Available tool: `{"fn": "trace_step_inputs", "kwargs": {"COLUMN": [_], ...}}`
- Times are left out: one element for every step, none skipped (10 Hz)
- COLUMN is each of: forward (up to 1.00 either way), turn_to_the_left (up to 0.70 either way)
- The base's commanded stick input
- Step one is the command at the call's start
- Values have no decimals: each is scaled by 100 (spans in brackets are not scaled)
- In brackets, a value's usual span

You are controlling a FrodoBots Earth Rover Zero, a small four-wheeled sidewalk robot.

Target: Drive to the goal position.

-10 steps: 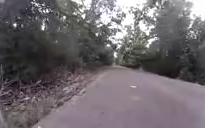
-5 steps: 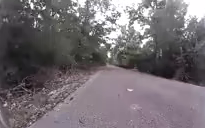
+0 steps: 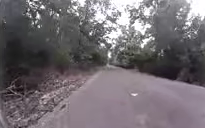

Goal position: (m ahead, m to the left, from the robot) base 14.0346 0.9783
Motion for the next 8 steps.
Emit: {"fn": "trace_step_inputs", "kwargs": {"forward": [70, 70, 70, 70, 70, 70, 70, 70], "turn_to_the_left": [0, 0, 0, 0, 0, 0, 0, 0]}}
